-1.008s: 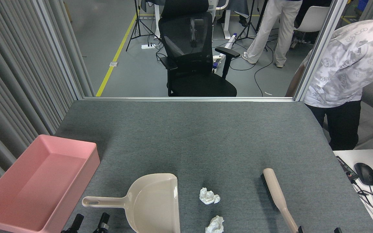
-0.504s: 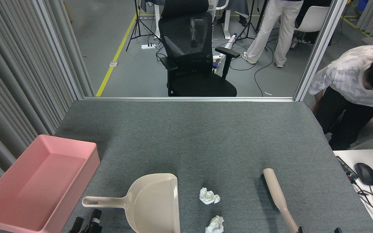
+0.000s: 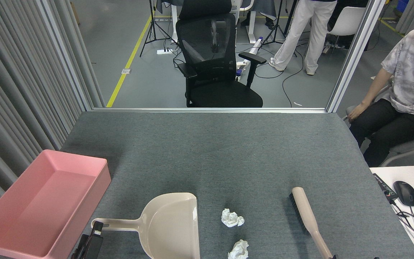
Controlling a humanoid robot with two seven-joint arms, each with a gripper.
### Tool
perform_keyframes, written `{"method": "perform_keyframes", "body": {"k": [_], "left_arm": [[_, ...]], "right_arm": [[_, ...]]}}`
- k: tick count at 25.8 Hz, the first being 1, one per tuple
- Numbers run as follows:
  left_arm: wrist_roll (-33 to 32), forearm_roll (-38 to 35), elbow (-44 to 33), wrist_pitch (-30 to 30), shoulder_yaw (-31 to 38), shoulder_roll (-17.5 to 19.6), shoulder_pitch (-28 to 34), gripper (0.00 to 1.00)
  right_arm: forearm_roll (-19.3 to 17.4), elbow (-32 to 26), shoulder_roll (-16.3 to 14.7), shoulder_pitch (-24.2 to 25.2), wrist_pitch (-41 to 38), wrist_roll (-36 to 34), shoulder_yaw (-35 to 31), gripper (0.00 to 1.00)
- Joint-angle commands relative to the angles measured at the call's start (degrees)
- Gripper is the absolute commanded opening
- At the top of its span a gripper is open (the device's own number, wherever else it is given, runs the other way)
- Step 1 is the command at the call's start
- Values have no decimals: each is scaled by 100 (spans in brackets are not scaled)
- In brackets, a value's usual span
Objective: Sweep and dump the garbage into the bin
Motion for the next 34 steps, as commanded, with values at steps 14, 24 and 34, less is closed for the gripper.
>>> {"method": "perform_keyframes", "body": {"k": [14, 24, 34], "left_arm": [[-24, 15, 285, 10, -102, 26, -413, 100], [-7, -55, 293, 1, -119, 0, -413, 100], [90, -108, 293, -8, -111, 0, -413, 100]], "right_arm": [[54, 158, 149, -1, 83, 49, 42, 99], [168, 439, 149, -107, 311, 58, 77, 98], [256, 483, 404, -309, 320, 49, 86, 98]]}}
